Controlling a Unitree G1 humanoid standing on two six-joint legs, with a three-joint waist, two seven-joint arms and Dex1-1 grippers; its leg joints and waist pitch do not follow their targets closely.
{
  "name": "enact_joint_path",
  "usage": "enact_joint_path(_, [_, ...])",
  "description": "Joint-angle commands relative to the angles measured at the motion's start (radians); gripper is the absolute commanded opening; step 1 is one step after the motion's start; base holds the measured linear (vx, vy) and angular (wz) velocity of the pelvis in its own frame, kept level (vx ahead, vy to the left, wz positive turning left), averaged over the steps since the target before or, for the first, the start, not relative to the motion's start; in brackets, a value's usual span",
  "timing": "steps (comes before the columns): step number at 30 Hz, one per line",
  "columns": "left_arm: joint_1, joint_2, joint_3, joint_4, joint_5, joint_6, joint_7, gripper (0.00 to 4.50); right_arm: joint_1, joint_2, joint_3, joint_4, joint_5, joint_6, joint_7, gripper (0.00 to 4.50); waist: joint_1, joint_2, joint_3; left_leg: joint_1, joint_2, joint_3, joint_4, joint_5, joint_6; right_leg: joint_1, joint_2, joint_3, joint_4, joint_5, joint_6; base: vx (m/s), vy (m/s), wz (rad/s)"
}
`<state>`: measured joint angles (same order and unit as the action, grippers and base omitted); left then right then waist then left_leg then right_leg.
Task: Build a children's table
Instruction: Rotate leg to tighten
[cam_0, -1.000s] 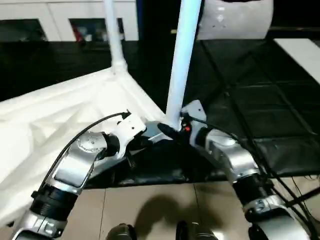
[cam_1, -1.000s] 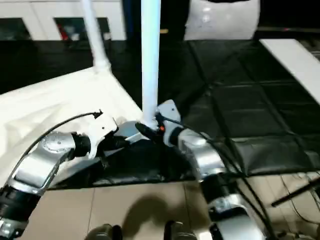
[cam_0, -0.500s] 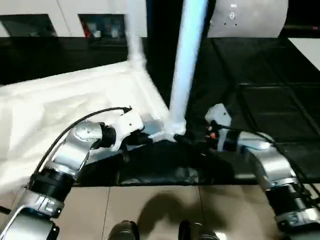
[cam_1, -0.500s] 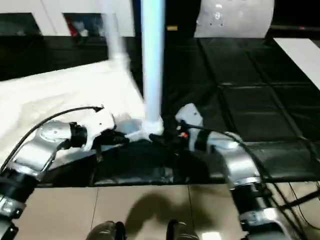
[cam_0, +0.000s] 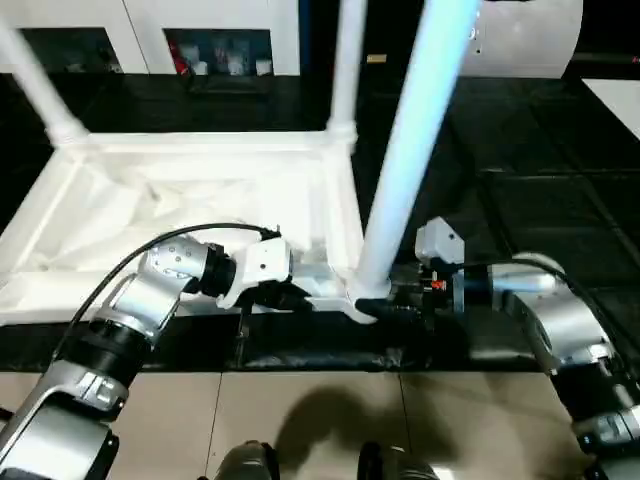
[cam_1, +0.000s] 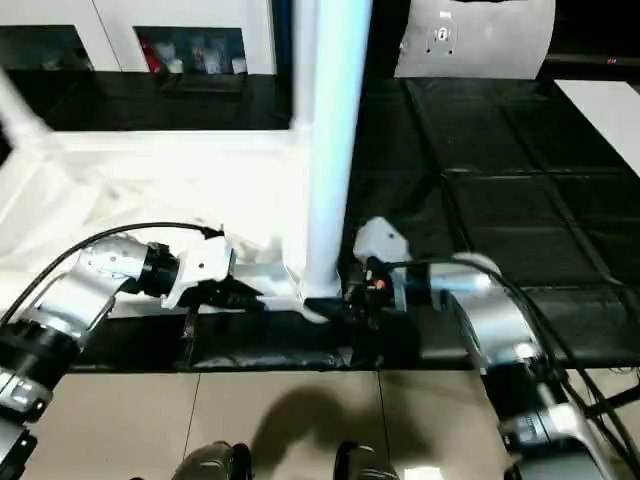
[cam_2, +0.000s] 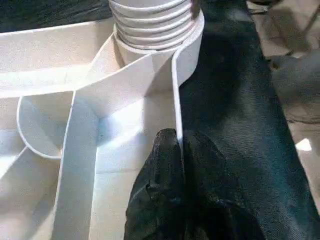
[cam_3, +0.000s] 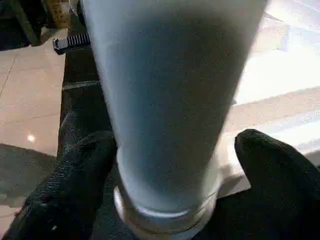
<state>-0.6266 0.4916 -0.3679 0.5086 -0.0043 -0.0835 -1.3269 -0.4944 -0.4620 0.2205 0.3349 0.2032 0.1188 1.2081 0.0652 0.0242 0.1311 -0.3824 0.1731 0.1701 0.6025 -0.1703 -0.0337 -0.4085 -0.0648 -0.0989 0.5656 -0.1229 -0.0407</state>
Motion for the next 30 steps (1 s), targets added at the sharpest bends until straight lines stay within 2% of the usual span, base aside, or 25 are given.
enact_joint_path(1, [-0.027,-0.008,-0.037,0.015,0.024,-0.050,-0.043,0.00,-0.031,0.005,0.017,0.035,-0.002,-0.017,0.025,3.83,-0.002,-0.002,-0.089,0.026,0.061,-0.020,-0.073,-0.245,0.065,0.054,-0.091,0.056,-0.062,-0.386,-0.190,0.000,0.000,0.00])
enact_joint_path(2, [-0.031,-0.010,-0.038,0.022,0.025,-0.056,-0.049,0.00,-0.039,0.010,0.018,0.044,-0.003,-0.020,0.032,3.73,-0.005,-0.006,-0.090,0.024,0.060,-0.018,-0.072,-0.240,0.069,0.055,-0.090,0.056,-0.061,-0.384,-0.192,0.000,0.000,0.00])
enact_joint_path(3, [-0.031,-0.010,-0.038,0.022,0.025,-0.056,-0.049,0.00,-0.039,0.010,0.018,0.044,-0.003,-0.020,0.032,3.73,-0.003,-0.005,-0.089,0.024,0.061,-0.019,-0.072,-0.237,0.069,0.054,-0.092,0.056,-0.061,-0.387,-0.190,0.000,0.000,0.00])
enact_joint_path(5, [-0.038,-0.013,-0.037,0.035,0.026,-0.067,-0.056,0.00,-0.048,0.013,0.020,0.055,-0.005,-0.022,0.050,3.40,-0.002,-0.004,-0.090,0.025,0.062,-0.019,-0.072,-0.232,0.069,0.054,-0.091,0.057,-0.060,-0.381,-0.191,0.000,0.000,0.00])
enact_joint_path(6, [-0.041,-0.015,-0.036,0.042,0.026,-0.073,-0.059,0.00,-0.052,0.013,0.024,0.061,-0.008,-0.024,0.062,3.40,-0.002,-0.007,-0.092,0.024,0.062,-0.018,-0.072,-0.225,0.071,0.055,-0.091,0.057,-0.059,-0.374,-0.194,0.000,0.000,0.00])
enact_joint_path(8, [-0.042,-0.015,-0.036,0.045,0.026,-0.076,-0.060,0.00,-0.054,0.013,0.027,0.065,-0.011,-0.026,0.068,3.27,-0.001,-0.006,-0.091,0.022,0.062,-0.018,-0.072,-0.220,0.075,0.055,-0.090,0.056,-0.057,-0.369,-0.195,0.000,0.000,0.00])
enact_joint_path(12, [-0.050,-0.017,-0.036,0.070,0.023,-0.095,-0.066,0.00,-0.062,0.015,0.036,0.089,-0.013,-0.044,0.083,2.85,0.000,-0.008,-0.089,0.024,0.060,-0.016,-0.071,-0.226,0.075,0.052,-0.092,0.057,-0.063,-0.402,-0.185,0.000,0.000,0.00])
enact_joint_path(20, [-0.048,-0.015,-0.027,0.091,0.022,-0.097,-0.065,0.00,-0.053,0.017,0.041,0.099,-0.023,-0.047,0.089,2.66,0.000,-0.008,-0.086,0.024,0.061,-0.019,-0.073,-0.239,0.070,0.051,-0.091,0.055,-0.064,-0.432,-0.172,0.000,0.000,0.00])
enact_joint_path(23, [-0.047,-0.024,-0.006,0.089,-0.001,-0.057,-0.053,0.00,-0.039,0.031,0.030,0.088,-0.009,-0.006,0.063,2.66,-0.001,-0.008,-0.083,0.025,0.061,-0.018,-0.074,-0.246,0.068,0.050,-0.092,0.055,-0.065,-0.440,-0.173,0.000,0.000,0.00])
enact_joint_path(26, [-0.044,-0.036,0.027,0.070,-0.011,0.015,0.016,0.00,-0.017,0.064,0.011,0.060,-0.005,0.060,-0.032,2.65,-0.002,-0.008,-0.079,0.027,0.060,-0.018,-0.076,-0.261,0.061,0.047,-0.091,0.055,-0.070,-0.471,-0.163,0.000,0.000,0.00])
enact_joint_path(28, [-0.039,-0.049,0.058,0.046,-0.023,0.076,0.078,0.00,0.002,0.102,-0.006,0.036,-0.016,0.106,-0.137,2.65,-0.010,-0.009,-0.075,0.030,0.056,-0.022,-0.076,-0.286,0.043,0.046,-0.093,0.052,-0.076,-0.531,-0.147,0.000,0.000,0.00])
enact_joint_path(30, [-0.035,-0.056,0.074,0.031,-0.032,0.101,0.106,0.00,0.014,0.127,-0.016,0.026,-0.026,0.124,-0.204,2.65,-0.018,-0.009,-0.072,0.032,0.049,-0.026,-0.075,-0.308,0.028,0.045,-0.093,0.046,-0.087,-0.608,-0.110,0.000,0.000,0.00])
